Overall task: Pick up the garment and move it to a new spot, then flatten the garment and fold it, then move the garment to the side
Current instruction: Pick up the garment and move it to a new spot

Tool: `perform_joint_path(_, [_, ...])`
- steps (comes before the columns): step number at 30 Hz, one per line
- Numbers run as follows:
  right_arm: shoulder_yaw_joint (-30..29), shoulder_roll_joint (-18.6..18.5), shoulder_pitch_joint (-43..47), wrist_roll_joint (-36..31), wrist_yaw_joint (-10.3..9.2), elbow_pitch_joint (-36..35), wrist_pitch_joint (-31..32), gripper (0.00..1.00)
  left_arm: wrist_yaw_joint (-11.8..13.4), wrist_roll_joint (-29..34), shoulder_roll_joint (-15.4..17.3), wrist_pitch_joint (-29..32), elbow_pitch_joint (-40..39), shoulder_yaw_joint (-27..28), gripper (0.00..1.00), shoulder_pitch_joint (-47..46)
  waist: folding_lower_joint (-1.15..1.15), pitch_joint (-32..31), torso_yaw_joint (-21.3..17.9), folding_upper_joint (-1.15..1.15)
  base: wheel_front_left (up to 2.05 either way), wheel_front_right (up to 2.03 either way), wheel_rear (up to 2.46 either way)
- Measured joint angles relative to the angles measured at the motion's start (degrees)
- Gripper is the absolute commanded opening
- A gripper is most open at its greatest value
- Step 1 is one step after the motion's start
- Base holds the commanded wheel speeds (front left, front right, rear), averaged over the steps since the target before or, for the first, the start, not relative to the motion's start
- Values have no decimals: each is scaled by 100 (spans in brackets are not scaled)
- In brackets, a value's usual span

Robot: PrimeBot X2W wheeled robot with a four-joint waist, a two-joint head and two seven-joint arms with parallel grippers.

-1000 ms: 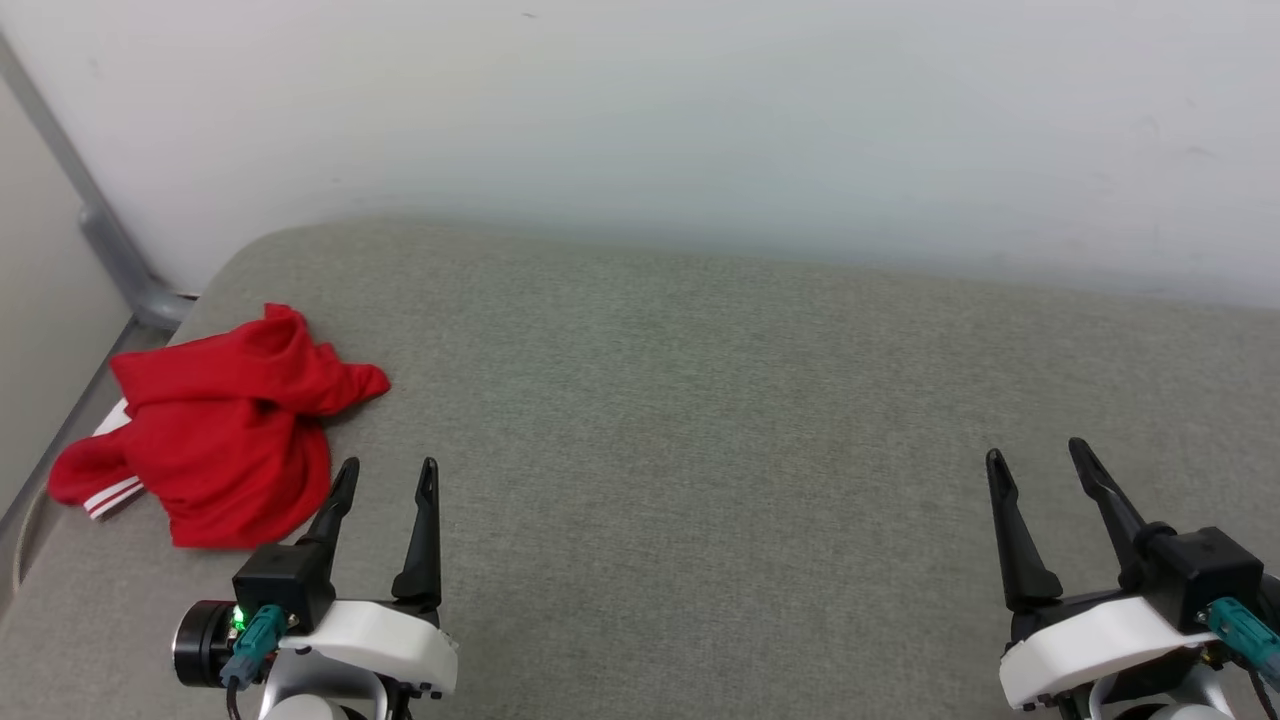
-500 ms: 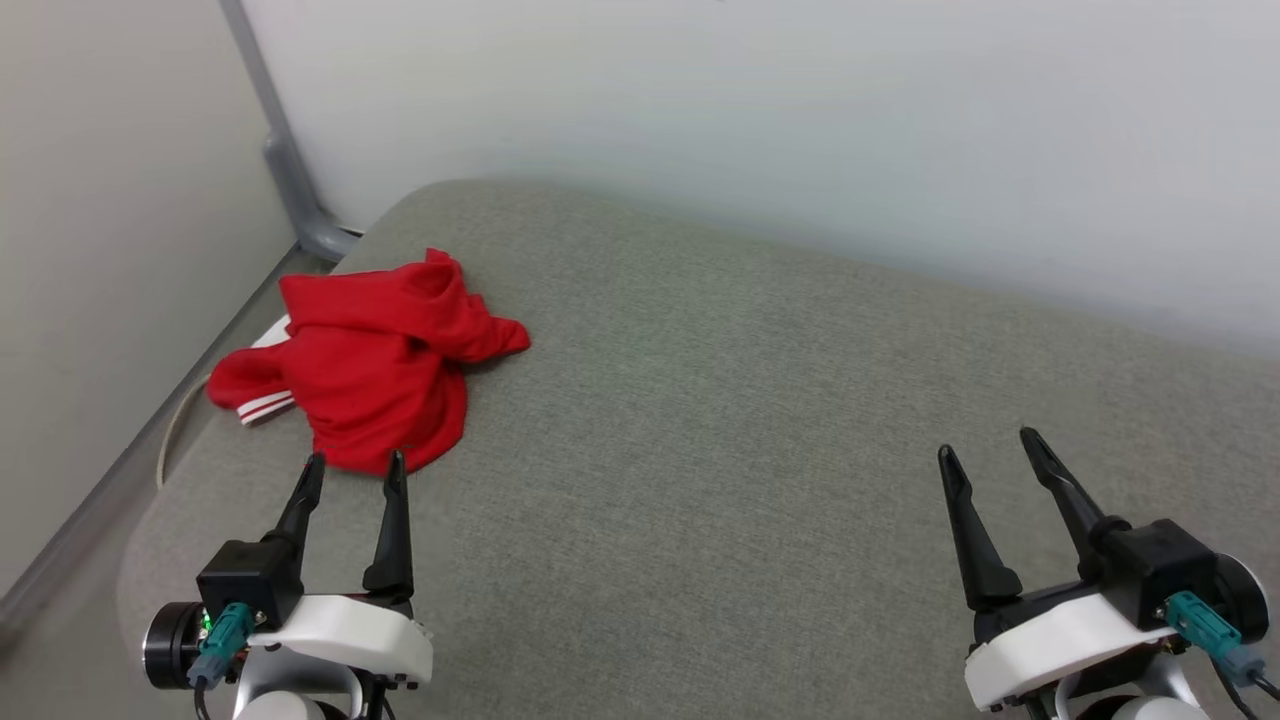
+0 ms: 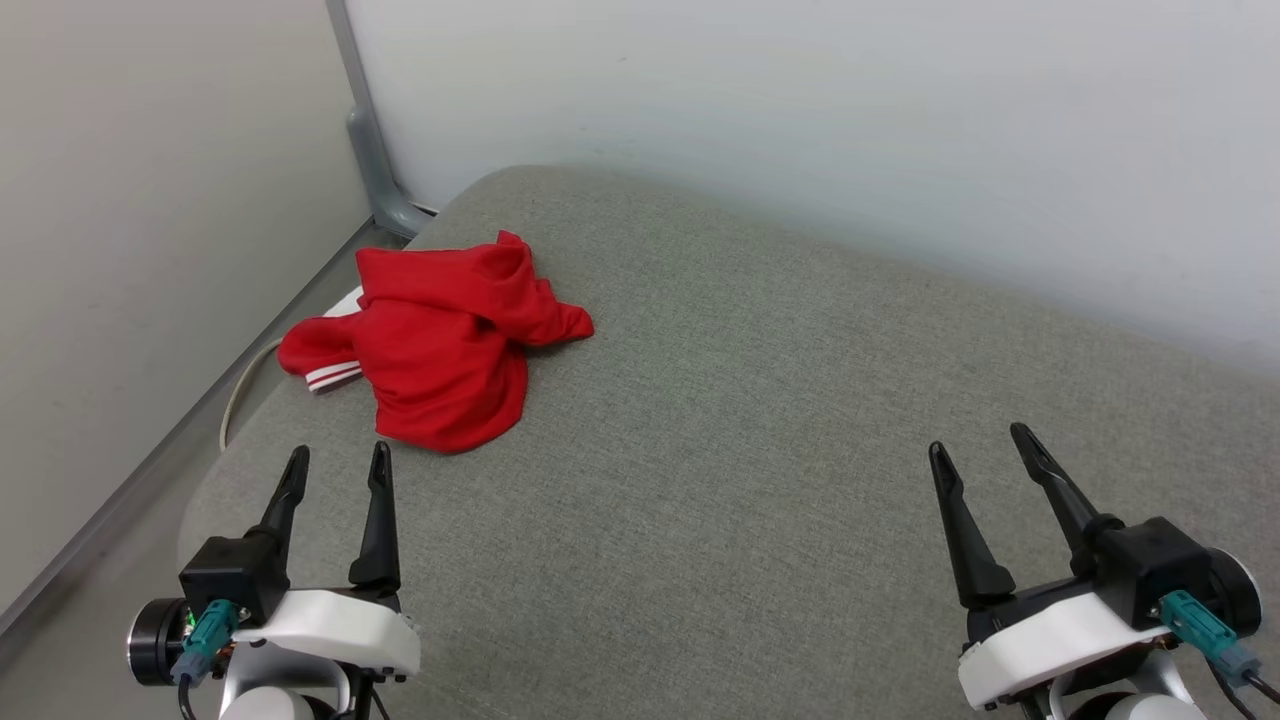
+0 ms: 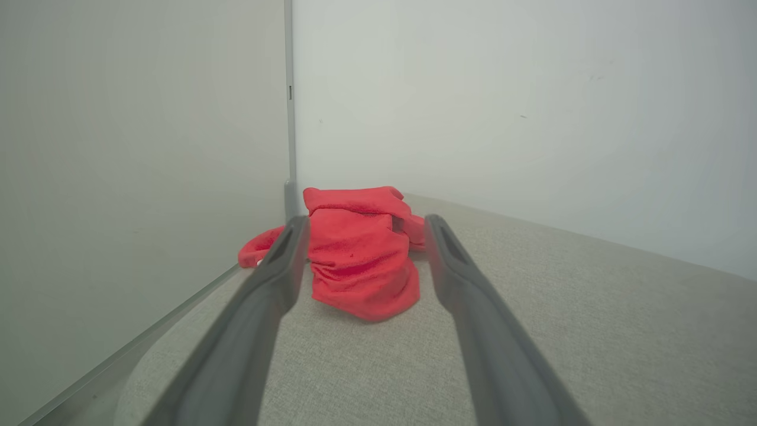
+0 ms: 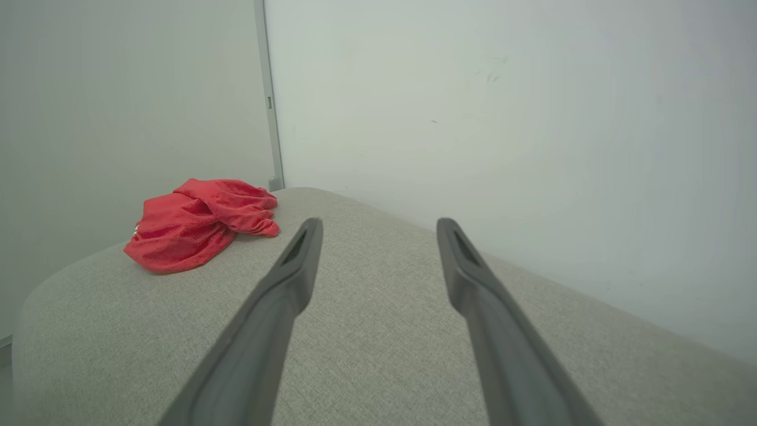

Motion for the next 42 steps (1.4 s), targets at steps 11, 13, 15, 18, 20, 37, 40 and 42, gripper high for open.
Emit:
perform_joint_path(11, [-2,0,-48,7,0,-49,-16,100,-12,-31,3,0,163,62,100,-191,0,104,-15,0,0,0,0])
perform_joint_path(13, [33,-26,-121,5,0,-101,16,100,-21,-65,33,0,312,54,100,-375,0,199,-54,0,0,0,0])
perform_joint_path(15, [54,-77,-172,-2,0,-129,79,100,-27,-215,90,0,565,53,100,-614,0,310,-108,0,0,0,0])
perform_joint_path(18, [69,-157,-287,-5,0,-213,156,100,-30,-539,249,218,969,94,100,-1032,0,504,-215,0,0,0,0])
perform_joint_path(20, [76,-202,-381,-14,0,-268,198,100,-35,-810,399,423,1185,133,100,-1373,0,657,-299,0,0,0,0])
perform_joint_path(37, [87,-539,-1150,-46,0,-834,397,100,-35,-2213,1836,3228,1979,412,100,-3504,1,2421,-1123,0,0,0,0])
perform_joint_path(40, [145,-560,-1287,-44,0,-956,380,100,-31,-2339,2093,3679,2191,485,100,-3757,1,2739,-1267,0,0,0,0])
perform_joint_path(42, [160,-564,-1360,-44,0,-1013,369,100,10,-2363,2237,3924,2331,503,100,-3902,1,2942,-1358,0,0,0,0])
